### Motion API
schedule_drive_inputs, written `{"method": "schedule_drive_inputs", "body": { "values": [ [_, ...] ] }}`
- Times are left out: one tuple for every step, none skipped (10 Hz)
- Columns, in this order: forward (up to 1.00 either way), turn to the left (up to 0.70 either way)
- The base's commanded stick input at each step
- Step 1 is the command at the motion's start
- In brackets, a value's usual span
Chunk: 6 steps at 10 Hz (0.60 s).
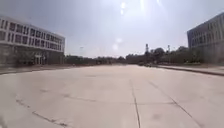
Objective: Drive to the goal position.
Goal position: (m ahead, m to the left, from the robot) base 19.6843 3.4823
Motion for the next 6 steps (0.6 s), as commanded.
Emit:
{"method": "schedule_drive_inputs", "body": {
  "values": [
    [0.7,0.0],
    [0.7,0.0],
    [0.7,0.0],
    [0.7,0.0],
    [0.7,0.0],
    [0.7,0.0]
  ]
}}
